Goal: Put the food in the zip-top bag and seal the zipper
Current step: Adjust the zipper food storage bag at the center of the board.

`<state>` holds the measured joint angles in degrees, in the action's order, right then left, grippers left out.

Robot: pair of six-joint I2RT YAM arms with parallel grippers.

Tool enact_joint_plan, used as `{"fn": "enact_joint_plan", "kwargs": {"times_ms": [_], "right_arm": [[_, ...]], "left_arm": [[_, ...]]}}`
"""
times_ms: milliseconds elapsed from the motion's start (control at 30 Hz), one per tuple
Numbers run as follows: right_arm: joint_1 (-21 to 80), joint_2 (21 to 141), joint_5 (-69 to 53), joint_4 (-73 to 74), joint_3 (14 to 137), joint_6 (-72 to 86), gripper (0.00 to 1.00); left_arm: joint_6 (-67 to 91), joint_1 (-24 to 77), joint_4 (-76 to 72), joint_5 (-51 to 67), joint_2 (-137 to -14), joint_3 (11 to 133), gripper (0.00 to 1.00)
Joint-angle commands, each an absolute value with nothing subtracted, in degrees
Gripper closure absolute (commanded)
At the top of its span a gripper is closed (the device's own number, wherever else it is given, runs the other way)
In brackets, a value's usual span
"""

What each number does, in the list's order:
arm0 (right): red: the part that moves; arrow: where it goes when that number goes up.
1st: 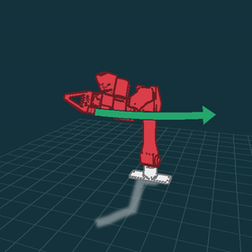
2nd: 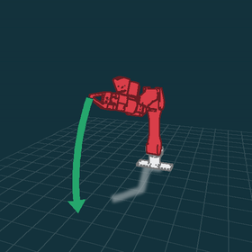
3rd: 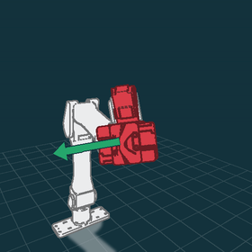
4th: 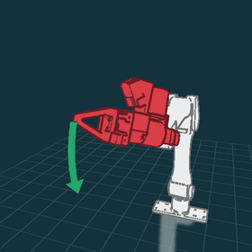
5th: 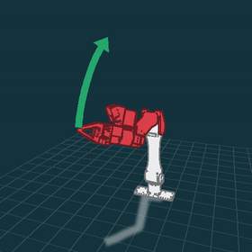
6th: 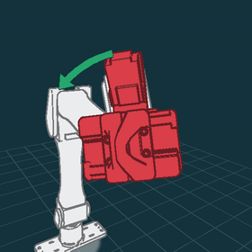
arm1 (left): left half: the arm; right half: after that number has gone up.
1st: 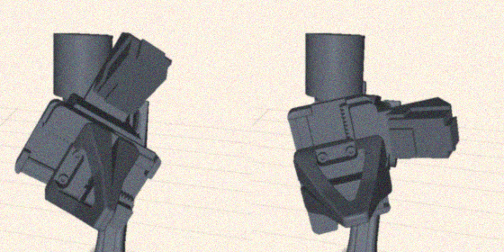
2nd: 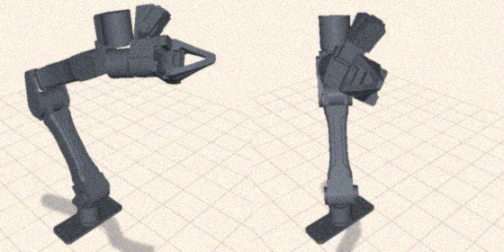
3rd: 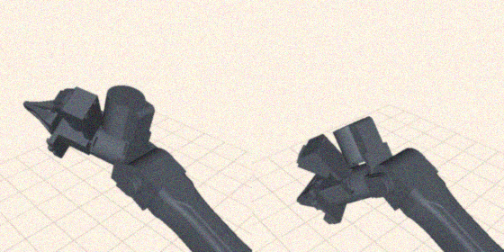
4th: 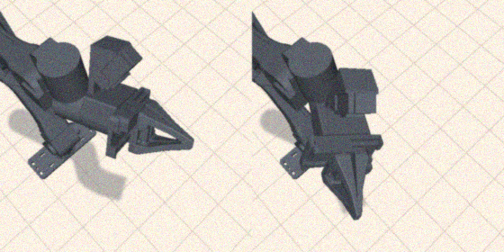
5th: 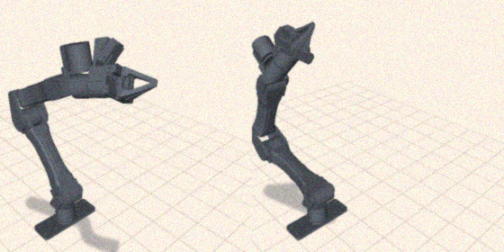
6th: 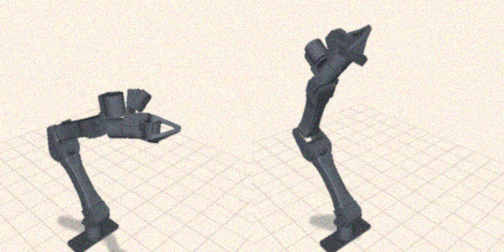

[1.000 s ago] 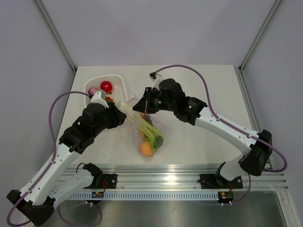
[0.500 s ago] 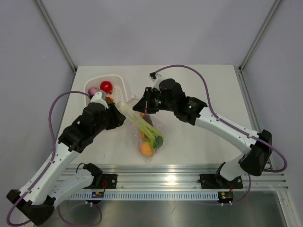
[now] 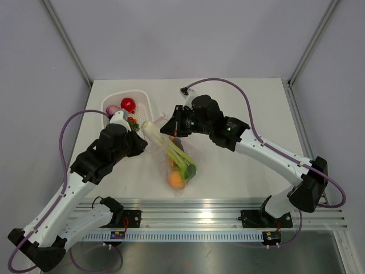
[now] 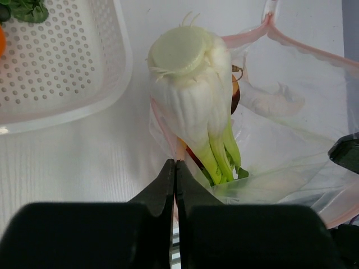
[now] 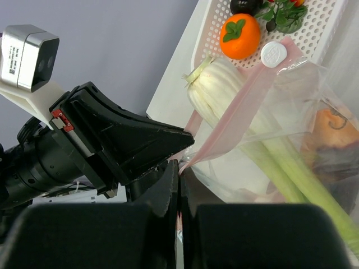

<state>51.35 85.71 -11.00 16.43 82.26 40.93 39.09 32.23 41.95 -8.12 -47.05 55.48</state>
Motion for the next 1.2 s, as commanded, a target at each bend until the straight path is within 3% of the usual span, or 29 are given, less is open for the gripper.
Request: {"fn": "enact_joint_plan", "kwargs": {"times_ms": [0,400,600,733,833,967,1167], "right_arm": [[51.86,84.2,-9.14,14.24,82.79,39.91,0.98],[46.58,83.85,-9.67,23.2,96.33,31.38,0.98],[45.1,84.28,-8.0,20.74,86.76,29.97,0.99],[42.8,90.86,-8.61,28.37,95.43,28.83,1.0],[42.8,88.79,-10.54,28.39,99.57,27.6,1.0],[42.8,84.3,-9.85,24.45,98.1,26.99,1.0],[40.35,83.93,-4.31,26.52,92.19,26.28,1.0]], "left_arm": [[38.15,31.99,39.82,-6.86,-45.53,57.92,1.0],[35.86,31.99,31.21,3.95,-50.62,72.94,1.0],[36.65,31.99,23.41,7.29,-55.71,65.23,1.0],[35.78,31.99,23.38,10.18,-61.78,66.78,1.0],[35.34,31.99,21.71,11.51,-59.68,71.09,1.0],[33.31,31.99,23.03,10.29,-57.04,75.67,1.0],[31.73,31.03,23.73,8.26,-59.06,70.75,1.0]]}}
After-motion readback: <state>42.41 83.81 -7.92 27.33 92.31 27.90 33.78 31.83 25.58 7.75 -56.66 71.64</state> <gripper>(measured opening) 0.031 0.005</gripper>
